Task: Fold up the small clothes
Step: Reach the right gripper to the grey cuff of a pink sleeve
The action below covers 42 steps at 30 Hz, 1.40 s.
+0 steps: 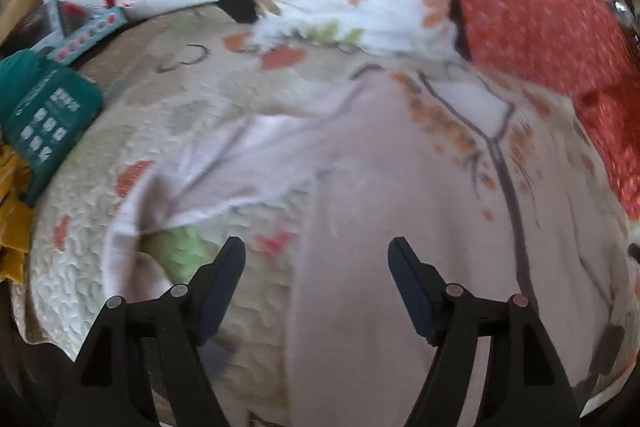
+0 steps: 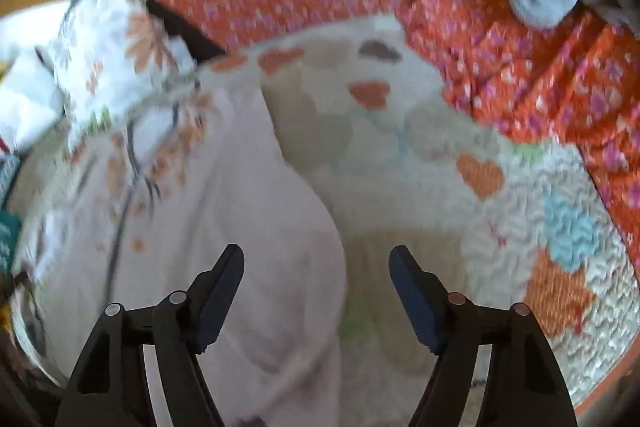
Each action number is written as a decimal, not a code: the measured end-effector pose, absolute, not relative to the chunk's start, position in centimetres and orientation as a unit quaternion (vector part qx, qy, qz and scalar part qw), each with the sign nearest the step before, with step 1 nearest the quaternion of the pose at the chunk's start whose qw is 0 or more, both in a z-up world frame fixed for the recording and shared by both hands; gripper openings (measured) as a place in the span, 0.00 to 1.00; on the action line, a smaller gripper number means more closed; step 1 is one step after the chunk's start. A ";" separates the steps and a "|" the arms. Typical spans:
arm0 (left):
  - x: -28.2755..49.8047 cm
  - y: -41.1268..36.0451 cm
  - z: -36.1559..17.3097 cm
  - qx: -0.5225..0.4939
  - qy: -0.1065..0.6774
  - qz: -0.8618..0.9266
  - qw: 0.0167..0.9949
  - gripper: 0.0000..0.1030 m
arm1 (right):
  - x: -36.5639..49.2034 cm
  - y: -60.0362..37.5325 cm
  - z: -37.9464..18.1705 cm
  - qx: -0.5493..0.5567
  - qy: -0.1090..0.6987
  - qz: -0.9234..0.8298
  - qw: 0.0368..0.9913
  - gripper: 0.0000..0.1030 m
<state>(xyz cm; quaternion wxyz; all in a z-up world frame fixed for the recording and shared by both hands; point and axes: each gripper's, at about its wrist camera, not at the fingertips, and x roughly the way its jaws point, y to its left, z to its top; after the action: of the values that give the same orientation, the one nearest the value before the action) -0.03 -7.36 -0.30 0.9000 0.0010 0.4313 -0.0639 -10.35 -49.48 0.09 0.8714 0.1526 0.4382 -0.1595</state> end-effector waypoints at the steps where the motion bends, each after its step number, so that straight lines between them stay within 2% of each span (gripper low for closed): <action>1: -0.3 -7.5 -0.8 0.002 0.438 -0.070 0.896 0.71 | -10.2 -49.3 -0.4 0.144 0.452 -0.160 0.866 0.77; 4: -0.7 -7.8 -1.7 0.002 0.447 -0.091 0.890 0.71 | -9.8 -48.6 -1.1 0.143 0.476 -0.156 0.853 0.77; 6: -0.8 -8.5 -1.7 0.005 0.441 -0.083 0.894 0.71 | -14.8 -47.5 -2.0 0.135 0.473 -0.148 0.858 0.77; 9: -0.5 -9.2 -2.1 0.026 0.438 -0.069 0.896 0.71 | -16.3 -44.6 -1.0 0.107 0.444 -0.153 0.876 0.76; 12: -0.7 -9.4 -2.1 0.034 0.439 -0.070 0.895 0.71 | -17.7 -41.4 -1.1 0.089 0.418 -0.138 0.893 0.63; 15: -0.7 -9.6 -2.3 0.032 0.429 -0.071 0.900 0.71 | -17.7 -40.1 -2.9 0.081 0.450 -0.126 0.880 0.52; 17: -0.7 -9.7 -2.3 0.024 0.427 -0.075 0.901 0.71 | -16.9 -39.7 -4.1 0.086 0.488 -0.120 0.860 0.33; 18: -0.8 -9.8 -2.4 0.022 0.427 -0.076 0.901 0.71 | -16.5 -39.7 -5.0 0.083 0.503 -0.118 0.852 0.20; 20: -0.8 -9.7 -2.3 0.015 0.426 -0.079 0.901 0.71 | -16.5 -40.1 -5.4 0.099 0.497 -0.113 0.855 0.15; 23: -0.8 -9.5 -1.9 0.005 0.425 -0.083 0.901 0.71 | -17.5 -42.7 -3.0 0.154 0.480 -0.113 0.856 0.12; 24: -0.7 -9.5 -1.9 0.003 0.425 -0.083 0.901 0.71 | -17.8 -43.9 -2.2 0.165 0.463 -0.123 0.862 0.09; 30: -0.3 -9.1 -2.2 -0.017 0.439 -0.086 0.894 0.71 | -18.7 -55.8 2.6 0.196 0.416 -0.278 0.843 0.09; 34: -0.2 -9.1 -2.3 -0.018 0.439 -0.083 0.894 0.71 | -17.8 -62.8 1.7 0.170 0.418 -0.387 0.805 0.13; 38: 0.1 -9.0 -2.4 -0.027 0.446 -0.085 0.890 0.71 | -19.4 -67.3 1.6 0.240 0.377 -0.406 0.797 0.15; 42: 0.5 -8.8 -2.7 -0.046 0.464 -0.095 0.879 0.71 | -22.5 -67.3 2.8 0.266 0.346 -0.387 0.812 0.28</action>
<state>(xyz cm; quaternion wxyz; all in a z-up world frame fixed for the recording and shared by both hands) 0.52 -8.83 -2.69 0.8794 -0.0459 0.4642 -0.0952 -22.54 -67.29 2.79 0.8121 0.2658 0.3465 -0.3870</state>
